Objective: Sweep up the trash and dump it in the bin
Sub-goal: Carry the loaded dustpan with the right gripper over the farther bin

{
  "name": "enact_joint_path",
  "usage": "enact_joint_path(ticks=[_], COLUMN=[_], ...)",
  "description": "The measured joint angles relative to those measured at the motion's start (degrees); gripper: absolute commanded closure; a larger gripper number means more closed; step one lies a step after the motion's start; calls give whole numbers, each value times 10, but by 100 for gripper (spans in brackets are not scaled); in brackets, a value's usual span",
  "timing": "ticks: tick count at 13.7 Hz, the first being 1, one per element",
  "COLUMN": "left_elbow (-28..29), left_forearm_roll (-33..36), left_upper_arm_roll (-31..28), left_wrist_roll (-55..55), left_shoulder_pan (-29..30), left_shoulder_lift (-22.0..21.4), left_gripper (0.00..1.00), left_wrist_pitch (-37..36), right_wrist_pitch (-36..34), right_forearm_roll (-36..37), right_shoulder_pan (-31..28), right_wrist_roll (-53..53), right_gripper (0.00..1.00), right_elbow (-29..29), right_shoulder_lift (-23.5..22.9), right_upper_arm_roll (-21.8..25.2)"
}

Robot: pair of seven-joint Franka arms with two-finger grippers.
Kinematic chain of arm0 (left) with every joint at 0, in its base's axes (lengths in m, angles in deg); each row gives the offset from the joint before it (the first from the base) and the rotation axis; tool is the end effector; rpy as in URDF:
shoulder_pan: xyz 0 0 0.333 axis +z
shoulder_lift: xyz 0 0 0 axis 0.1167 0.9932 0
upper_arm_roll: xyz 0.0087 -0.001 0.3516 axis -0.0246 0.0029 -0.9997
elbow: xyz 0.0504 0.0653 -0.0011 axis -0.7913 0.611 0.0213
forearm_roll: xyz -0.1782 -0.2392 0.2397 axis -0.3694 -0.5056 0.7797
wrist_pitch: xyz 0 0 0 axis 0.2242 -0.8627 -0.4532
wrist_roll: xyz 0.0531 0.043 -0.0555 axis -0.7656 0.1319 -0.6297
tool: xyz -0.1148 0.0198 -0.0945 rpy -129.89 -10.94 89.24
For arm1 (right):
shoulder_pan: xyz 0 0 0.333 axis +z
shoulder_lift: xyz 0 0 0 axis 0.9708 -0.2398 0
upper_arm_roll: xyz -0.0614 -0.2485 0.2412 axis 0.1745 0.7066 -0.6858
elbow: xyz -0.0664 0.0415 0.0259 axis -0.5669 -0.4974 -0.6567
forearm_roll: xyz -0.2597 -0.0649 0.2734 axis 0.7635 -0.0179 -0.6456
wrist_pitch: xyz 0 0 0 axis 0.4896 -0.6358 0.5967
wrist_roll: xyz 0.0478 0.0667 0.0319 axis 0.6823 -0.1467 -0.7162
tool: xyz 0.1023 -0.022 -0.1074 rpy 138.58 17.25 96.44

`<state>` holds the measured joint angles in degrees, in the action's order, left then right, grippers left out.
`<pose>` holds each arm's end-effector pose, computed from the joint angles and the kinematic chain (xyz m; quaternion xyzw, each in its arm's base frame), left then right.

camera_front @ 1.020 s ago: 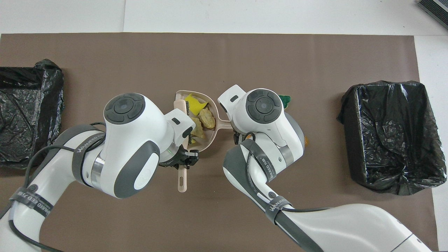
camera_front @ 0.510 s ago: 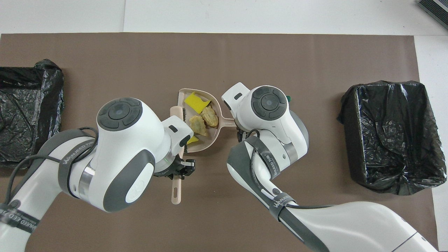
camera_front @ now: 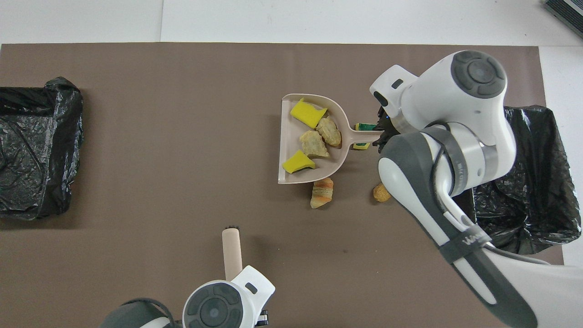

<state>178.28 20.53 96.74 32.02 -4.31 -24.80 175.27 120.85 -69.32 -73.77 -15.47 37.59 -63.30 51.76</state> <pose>0.2038 -0.3172 0.4017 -0.9861 -0.0062 0.1607 0.0427 0.6307 0.1558 0.4532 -0.7289 -0.6838 -0.0281 0.0204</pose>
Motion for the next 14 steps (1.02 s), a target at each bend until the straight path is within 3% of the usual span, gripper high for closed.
enact_joint_path(ticks=[7, 14], left_elbow=[48, 51], left_forearm_roll=[-64, -66], left_upper_arm_roll=[83, 91], left_wrist_roll=[0, 0], left_shoulder_pan=[-13, -13], left_shoulder_lift=[0, 27], left_gripper=[100, 100], left_wrist_pitch=[96, 130], right_wrist_pitch=[-60, -71], right_forearm_roll=[-3, -3], right_shoulder_pan=[-122, -256], right_wrist_roll=[-119, -305], right_gripper=[100, 100], right_elbow=[-45, -52], right_shoulder_lift=[4, 5], right_upper_arm_roll=[1, 5])
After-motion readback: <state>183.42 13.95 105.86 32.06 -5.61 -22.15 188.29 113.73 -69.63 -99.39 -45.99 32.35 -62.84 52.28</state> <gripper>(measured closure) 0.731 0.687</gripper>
